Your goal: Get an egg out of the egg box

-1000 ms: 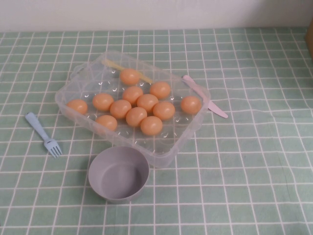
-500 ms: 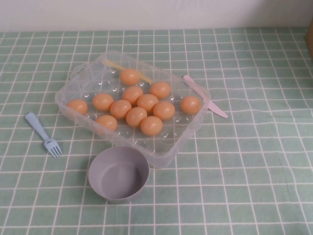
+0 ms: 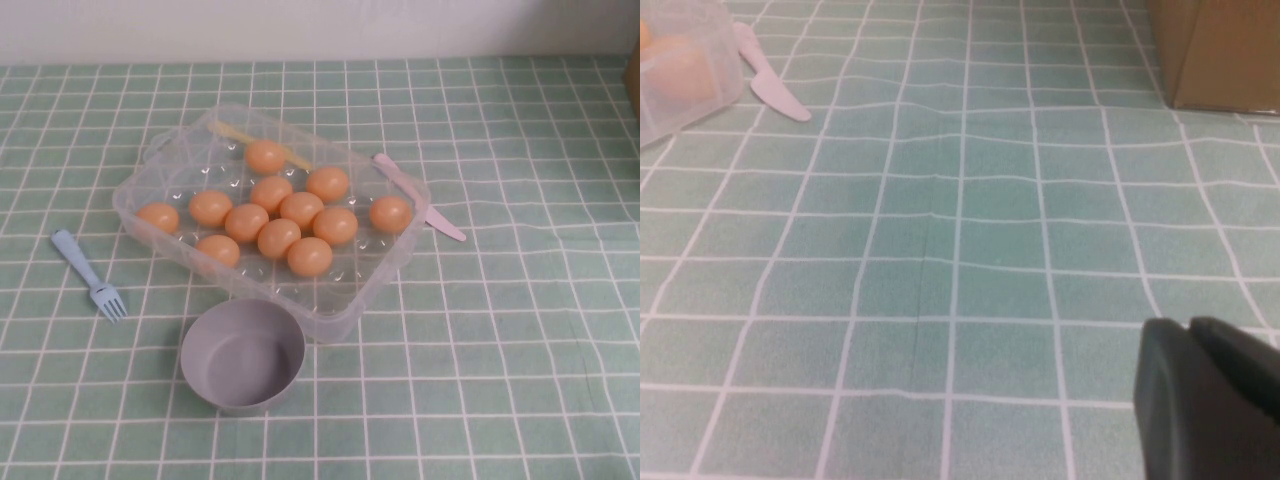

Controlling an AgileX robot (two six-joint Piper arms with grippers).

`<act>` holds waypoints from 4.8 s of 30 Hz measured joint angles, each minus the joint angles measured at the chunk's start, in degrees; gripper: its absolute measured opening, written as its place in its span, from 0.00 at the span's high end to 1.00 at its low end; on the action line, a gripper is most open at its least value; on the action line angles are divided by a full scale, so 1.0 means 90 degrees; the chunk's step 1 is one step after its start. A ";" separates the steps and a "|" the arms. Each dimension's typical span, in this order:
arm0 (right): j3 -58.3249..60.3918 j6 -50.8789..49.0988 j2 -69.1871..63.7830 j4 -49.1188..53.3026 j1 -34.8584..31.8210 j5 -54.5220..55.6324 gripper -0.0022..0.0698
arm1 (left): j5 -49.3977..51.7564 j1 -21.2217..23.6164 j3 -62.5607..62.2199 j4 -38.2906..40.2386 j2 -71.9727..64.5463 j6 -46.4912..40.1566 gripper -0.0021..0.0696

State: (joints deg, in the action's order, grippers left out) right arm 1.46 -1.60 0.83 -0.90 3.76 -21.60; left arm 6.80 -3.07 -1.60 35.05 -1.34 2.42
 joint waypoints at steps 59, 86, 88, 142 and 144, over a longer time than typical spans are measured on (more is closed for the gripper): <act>0.0000 0.0000 -0.0001 0.0000 0.0000 0.0000 0.99 | 0.6960 -0.1341 -1.1609 -0.4190 -1.2868 -0.4845 0.98; 0.0000 0.0000 -0.0001 0.0000 0.0000 0.0000 0.99 | 0.6031 -0.1544 -1.1609 -0.5135 -1.3500 -0.4755 0.42; 0.0000 0.0000 -0.0001 0.0000 0.0000 0.0000 0.99 | 0.5970 -0.1544 -1.1609 -0.5189 -1.3513 -0.4739 0.42; 0.0000 0.0000 -0.0001 0.0000 0.0000 0.0000 0.99 | 0.6020 -0.1544 -1.1609 -0.5565 -1.3777 -0.3710 0.41; 0.0000 0.0000 -0.0001 0.0000 0.0000 0.0000 0.99 | 0.6020 -0.1544 -1.1613 -0.5554 -1.3821 -0.3680 0.41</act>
State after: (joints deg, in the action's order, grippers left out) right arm 1.46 -1.60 0.82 -0.90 3.76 -21.60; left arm 60.98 -16.96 -106.12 -14.94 -125.73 -30.70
